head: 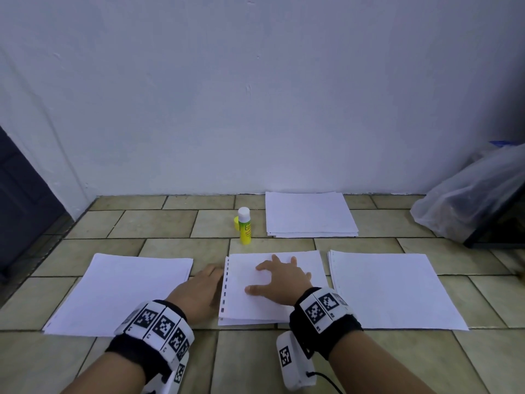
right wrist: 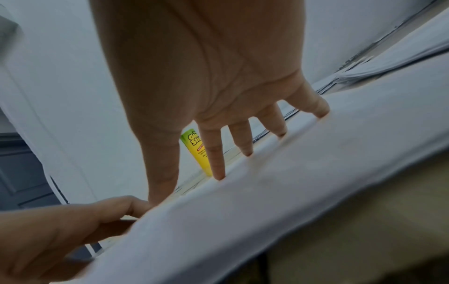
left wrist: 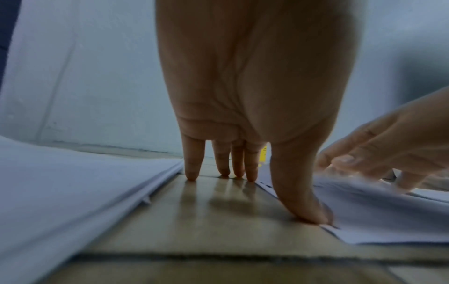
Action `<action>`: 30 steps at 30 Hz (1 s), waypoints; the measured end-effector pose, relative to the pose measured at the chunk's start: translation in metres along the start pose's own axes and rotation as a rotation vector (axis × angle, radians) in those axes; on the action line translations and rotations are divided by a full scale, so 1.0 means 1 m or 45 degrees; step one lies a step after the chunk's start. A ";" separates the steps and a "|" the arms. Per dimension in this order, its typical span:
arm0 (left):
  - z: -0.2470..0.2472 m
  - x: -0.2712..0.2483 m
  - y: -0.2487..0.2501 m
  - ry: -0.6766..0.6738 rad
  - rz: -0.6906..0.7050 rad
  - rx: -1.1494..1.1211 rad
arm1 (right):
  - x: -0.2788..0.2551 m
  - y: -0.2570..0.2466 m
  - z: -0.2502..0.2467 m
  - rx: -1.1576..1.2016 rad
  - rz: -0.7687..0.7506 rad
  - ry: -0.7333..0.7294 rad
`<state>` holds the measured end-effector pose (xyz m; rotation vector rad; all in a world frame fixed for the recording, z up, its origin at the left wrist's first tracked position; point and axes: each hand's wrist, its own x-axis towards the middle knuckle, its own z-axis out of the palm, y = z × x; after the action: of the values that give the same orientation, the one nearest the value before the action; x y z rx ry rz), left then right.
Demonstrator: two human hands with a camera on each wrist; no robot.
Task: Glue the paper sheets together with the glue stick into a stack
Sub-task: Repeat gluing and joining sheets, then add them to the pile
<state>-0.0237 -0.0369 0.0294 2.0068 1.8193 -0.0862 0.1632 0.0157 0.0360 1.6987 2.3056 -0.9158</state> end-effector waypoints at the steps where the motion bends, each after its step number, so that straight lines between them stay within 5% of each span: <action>1: -0.001 0.000 0.000 0.002 -0.008 -0.011 | 0.000 0.000 0.000 -0.011 -0.005 0.003; 15: -0.007 -0.001 0.000 -0.051 -0.059 0.027 | 0.005 0.003 0.009 -0.080 -0.028 0.032; 25: -0.018 -0.001 -0.004 -0.108 -0.110 -0.235 | 0.006 0.002 0.004 -0.081 -0.015 -0.005; 30: -0.011 0.001 0.002 -0.124 -0.064 -0.006 | 0.009 0.001 0.007 -0.127 -0.010 -0.003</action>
<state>-0.0237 -0.0320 0.0394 1.9198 1.8071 -0.1913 0.1593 0.0198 0.0257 1.6490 2.3162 -0.7892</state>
